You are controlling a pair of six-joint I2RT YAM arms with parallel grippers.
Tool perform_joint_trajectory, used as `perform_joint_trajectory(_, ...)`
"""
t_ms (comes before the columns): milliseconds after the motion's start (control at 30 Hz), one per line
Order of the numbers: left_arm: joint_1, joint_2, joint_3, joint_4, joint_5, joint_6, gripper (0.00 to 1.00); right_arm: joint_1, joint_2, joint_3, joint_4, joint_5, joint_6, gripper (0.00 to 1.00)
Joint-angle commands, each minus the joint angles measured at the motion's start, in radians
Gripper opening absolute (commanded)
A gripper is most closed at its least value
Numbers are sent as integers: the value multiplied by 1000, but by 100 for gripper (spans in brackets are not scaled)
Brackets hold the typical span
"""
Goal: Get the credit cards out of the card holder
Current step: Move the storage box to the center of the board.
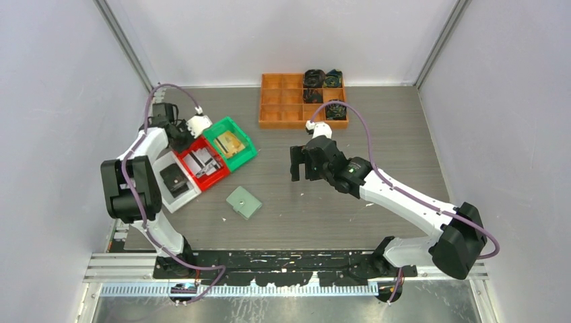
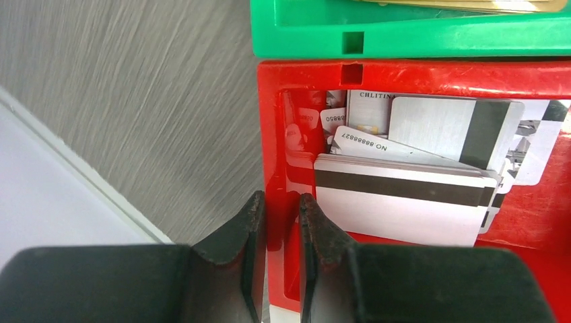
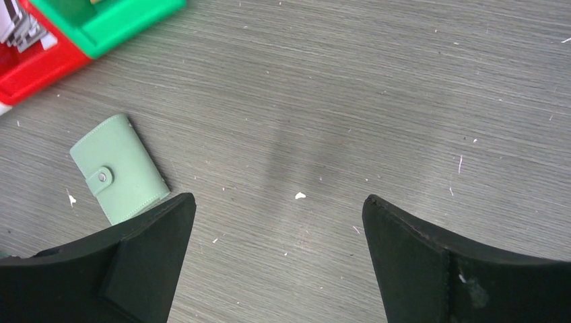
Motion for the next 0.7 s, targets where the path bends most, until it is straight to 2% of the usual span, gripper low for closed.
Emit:
perform_joint_trajectory(0, -20, -122, -59, -45, 111, 239, 11, 7, -46, 3, 18, 12, 16, 99)
perform_joint_trajectory(200, -153, -169, -103, -169, 118, 283, 13, 7, -45, 4, 23, 32, 26, 99)
perform_joint_trajectory(333, -302, -172, -123, -167, 54, 183, 18, 8, -27, -11, 48, 52, 41, 99)
perform_joint_trajectory(433, -356, -154, -86, -134, 48, 63, 25, 8, 2, -2, 62, 49, 50, 99)
perform_joint_trajectory(533, -372, -140, -32, -102, 36, -31, 44, 8, 55, 31, 63, 35, 54, 99)
perform_joint_trajectory(633, -373, -155, 20, -97, 28, -96, 76, 8, 107, 60, 78, 24, 57, 99)
perform_joint_trajectory(667, -371, -165, 39, -100, 24, -119, 93, 8, 127, 72, 80, 19, 58, 99)
